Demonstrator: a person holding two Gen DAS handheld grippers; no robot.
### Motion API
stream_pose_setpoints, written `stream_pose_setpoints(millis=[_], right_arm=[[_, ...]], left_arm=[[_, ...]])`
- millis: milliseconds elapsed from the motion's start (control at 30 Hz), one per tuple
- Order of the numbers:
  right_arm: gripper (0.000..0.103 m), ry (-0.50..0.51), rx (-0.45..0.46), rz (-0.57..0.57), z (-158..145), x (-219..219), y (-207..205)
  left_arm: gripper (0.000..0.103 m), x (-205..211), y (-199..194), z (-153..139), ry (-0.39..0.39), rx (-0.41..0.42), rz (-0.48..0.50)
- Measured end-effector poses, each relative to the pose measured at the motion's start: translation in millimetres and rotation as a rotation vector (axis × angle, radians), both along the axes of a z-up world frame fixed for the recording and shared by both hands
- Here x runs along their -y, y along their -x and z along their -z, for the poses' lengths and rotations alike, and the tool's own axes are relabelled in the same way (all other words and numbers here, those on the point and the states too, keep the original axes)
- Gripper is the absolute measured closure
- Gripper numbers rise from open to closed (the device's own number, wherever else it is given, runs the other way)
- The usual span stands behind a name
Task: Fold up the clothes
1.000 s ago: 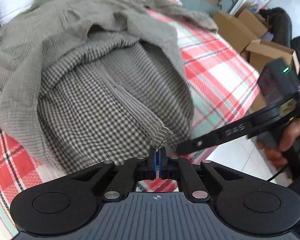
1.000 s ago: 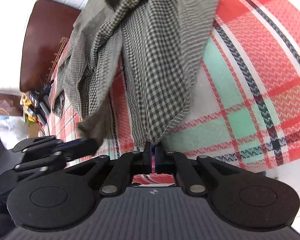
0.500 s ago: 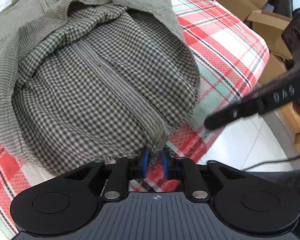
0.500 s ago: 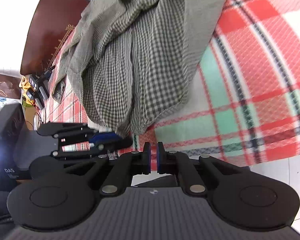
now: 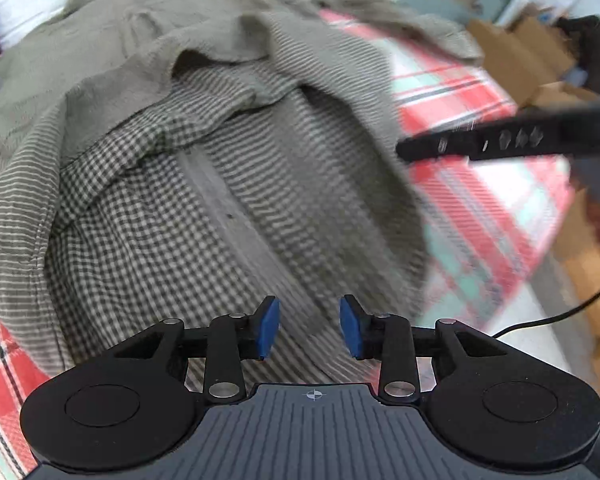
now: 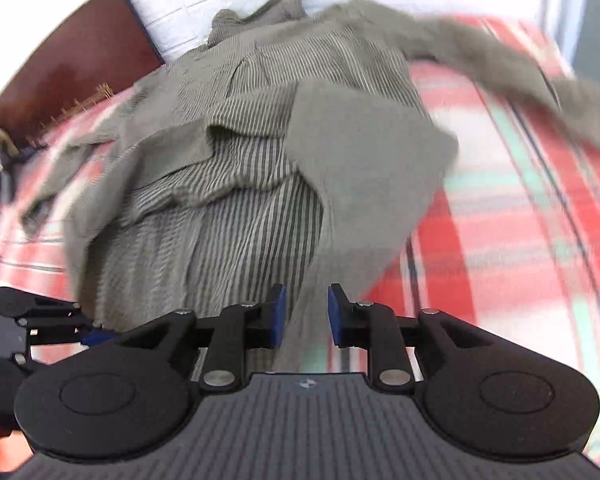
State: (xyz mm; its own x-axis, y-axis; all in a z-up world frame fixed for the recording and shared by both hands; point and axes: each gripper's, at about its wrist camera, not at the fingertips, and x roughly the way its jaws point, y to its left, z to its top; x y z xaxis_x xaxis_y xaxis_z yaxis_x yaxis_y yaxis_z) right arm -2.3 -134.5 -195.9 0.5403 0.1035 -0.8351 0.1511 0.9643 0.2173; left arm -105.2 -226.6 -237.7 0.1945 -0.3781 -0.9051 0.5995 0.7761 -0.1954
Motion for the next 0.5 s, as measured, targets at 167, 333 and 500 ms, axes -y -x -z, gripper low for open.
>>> stream_pose_setpoints(millis=[167,333,500], right_arm=[[0.058,0.222,0.008,-0.071,5.3,-14.5,-28.7],[0.057,0.423,0.030,-0.164,13.8,-32.7,-48.7],[0.097,0.638,0.008,-0.275,31.5,-48.6,-60.4]], left_arm=[[0.078,0.9,-4.0,11.2,-0.029,-0.004,-0.015],[0.101,-8.0,-9.1,13.9,-0.030,-0.022,-0.035],[0.101,-3.1,-5.7,15.1,-0.064,0.004,-0.017]])
